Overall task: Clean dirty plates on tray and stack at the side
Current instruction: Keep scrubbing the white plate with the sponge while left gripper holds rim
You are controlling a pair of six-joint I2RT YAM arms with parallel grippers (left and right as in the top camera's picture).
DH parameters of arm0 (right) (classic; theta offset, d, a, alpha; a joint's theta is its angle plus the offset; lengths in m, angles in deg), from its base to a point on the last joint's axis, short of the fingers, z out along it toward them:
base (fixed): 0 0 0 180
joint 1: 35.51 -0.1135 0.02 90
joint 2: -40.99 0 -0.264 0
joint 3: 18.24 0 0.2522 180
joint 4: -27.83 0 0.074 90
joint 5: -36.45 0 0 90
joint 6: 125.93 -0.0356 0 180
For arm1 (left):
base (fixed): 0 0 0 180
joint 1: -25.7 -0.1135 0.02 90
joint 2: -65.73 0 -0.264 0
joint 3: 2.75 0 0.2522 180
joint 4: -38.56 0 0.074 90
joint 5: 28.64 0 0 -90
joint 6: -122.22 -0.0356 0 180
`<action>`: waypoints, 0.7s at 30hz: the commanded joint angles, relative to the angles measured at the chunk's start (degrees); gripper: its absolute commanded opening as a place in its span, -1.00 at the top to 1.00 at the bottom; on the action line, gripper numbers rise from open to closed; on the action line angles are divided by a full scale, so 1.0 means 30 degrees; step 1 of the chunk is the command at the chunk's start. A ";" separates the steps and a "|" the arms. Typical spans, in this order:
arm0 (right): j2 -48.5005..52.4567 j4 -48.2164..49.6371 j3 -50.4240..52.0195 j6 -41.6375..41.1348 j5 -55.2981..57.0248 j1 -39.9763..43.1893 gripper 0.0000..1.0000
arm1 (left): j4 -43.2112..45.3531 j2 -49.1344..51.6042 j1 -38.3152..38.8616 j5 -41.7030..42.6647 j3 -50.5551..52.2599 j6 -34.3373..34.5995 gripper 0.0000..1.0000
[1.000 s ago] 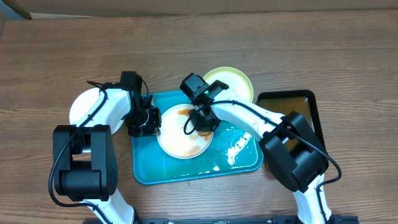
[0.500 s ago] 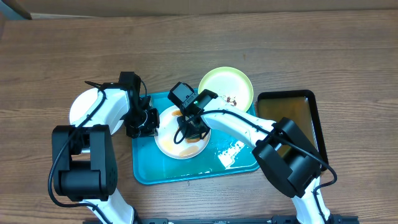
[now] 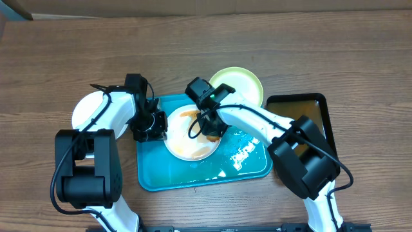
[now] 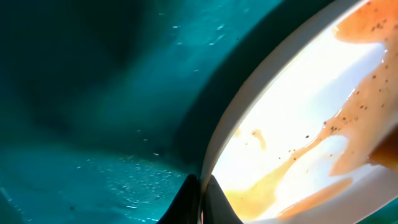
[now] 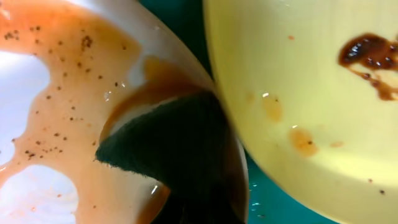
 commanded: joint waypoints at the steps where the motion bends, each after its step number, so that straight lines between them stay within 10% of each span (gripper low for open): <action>1: 0.0350 -0.0379 0.0211 0.0175 0.0976 0.0146 0.92 | -0.0124 0.0299 -0.0211 -0.1071 0.0117 -0.0015 0.92; 21: 0.0350 0.1377 0.0277 -0.0022 -0.3570 -0.2973 0.92 | -0.0146 0.0306 -0.0211 -0.1071 0.0109 -0.0022 0.92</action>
